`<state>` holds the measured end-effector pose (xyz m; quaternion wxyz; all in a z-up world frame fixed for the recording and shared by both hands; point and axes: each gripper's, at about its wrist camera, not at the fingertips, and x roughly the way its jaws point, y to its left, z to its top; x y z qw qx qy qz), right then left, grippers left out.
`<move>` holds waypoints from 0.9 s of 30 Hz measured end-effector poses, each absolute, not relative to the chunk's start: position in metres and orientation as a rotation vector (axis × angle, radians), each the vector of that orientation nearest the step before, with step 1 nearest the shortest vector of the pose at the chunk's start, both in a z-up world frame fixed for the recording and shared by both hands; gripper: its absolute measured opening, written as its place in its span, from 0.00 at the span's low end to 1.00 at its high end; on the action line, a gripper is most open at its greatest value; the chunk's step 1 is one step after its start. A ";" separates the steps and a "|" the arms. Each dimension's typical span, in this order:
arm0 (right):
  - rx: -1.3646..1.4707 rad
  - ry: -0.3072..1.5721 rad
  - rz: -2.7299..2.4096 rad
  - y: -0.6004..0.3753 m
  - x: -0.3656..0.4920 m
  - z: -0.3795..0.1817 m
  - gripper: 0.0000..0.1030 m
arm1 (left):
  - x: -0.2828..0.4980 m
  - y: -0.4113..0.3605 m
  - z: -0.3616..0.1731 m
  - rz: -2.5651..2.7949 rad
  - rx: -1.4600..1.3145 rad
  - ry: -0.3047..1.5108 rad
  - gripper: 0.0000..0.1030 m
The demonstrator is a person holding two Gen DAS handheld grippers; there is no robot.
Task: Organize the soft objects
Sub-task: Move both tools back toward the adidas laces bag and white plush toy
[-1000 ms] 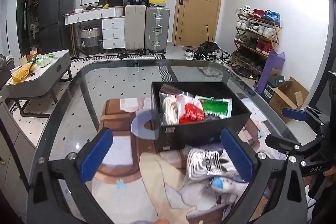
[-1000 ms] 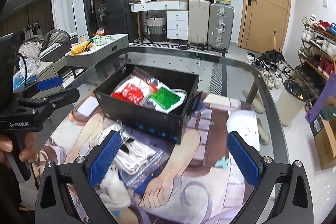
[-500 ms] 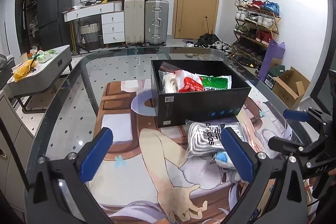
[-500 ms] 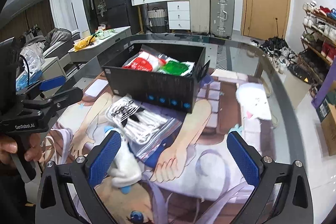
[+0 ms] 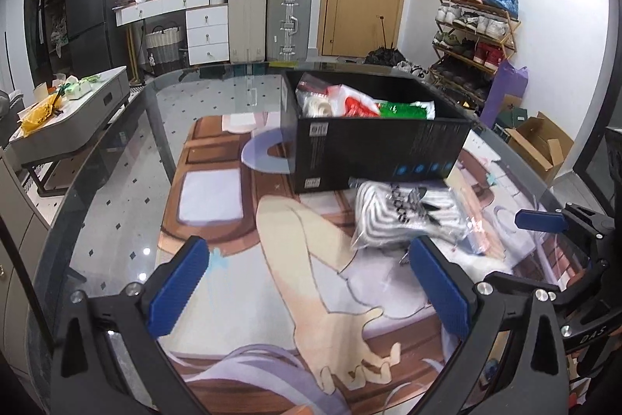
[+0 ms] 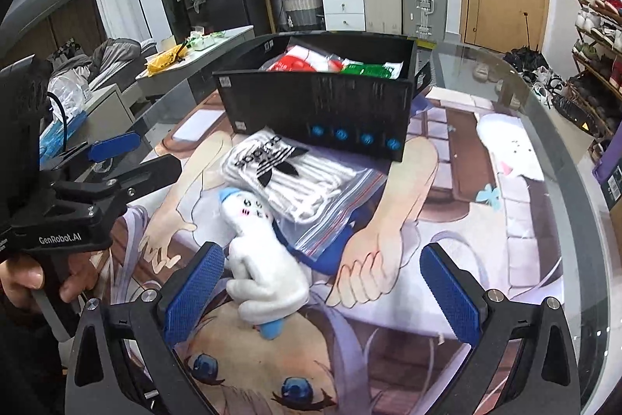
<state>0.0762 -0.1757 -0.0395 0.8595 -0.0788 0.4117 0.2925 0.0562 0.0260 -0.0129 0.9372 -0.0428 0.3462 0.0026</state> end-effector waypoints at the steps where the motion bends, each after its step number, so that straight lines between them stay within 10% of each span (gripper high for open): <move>1: -0.165 0.868 0.614 -0.175 0.076 -0.041 0.99 | 0.056 0.027 -0.014 0.004 -0.090 0.711 1.00; 27: -0.185 0.905 0.529 -0.186 0.083 -0.059 0.99 | 0.055 0.028 -0.018 -0.055 -0.127 0.711 1.00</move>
